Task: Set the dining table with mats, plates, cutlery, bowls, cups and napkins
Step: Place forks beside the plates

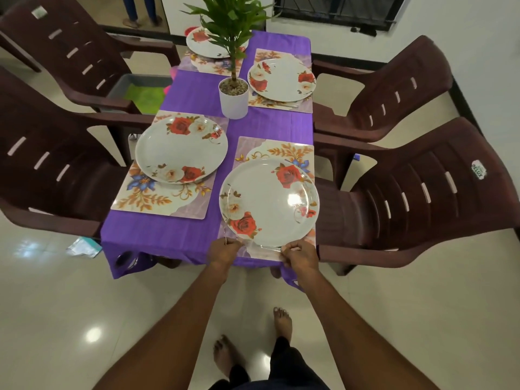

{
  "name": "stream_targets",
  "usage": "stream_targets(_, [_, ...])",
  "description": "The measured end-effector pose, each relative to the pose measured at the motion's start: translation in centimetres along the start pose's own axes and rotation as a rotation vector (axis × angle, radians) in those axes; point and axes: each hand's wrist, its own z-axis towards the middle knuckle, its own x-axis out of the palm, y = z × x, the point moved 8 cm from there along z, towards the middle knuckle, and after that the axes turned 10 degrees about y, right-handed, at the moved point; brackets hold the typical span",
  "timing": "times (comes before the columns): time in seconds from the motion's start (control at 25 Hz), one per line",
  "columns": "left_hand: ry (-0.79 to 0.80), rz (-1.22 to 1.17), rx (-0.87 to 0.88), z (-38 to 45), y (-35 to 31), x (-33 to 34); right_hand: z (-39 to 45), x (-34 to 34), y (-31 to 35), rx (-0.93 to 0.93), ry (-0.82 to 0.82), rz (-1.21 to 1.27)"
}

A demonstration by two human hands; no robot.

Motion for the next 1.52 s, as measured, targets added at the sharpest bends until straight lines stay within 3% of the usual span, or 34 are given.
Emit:
stream_targets(0.24, [-0.028, 0.392, 0.022, 0.0, 0.3, 0.5, 0.2, -0.1, -0.3, -0.055, -0.098, -0.268])
stream_targets(0.48, [-0.044, 0.53, 0.072, 0.0, 0.4, 1.3, 0.8, 0.1, 0.6, -0.09, -0.178, -0.461])
stream_targets(0.68, [-0.064, 0.529, 0.101, -0.5, 0.0, 1.4, 0.3, 1.0, 0.4, -0.059, -0.184, -0.489])
stream_targets(0.84, [-0.074, 0.516, 0.108, -0.6, 0.1, 1.3, 0.0, 1.5, 0.5, -0.168, -0.133, -0.462])
stream_targets(1.0, [-0.052, 0.471, 0.123, -0.7, 0.1, 1.2, -0.4, 1.5, 0.2, -0.061, -0.172, -0.464])
stream_targets(1.28, [-0.174, 0.181, 0.206, -2.6, -1.1, -4.0, -3.6, 2.8, 3.4, -0.198, -0.302, -0.212])
stream_targets(1.52, [-0.019, 0.296, 0.514, -2.0, -7.7, -10.5, -3.4, 14.6, 14.2, -0.421, 0.157, -0.013])
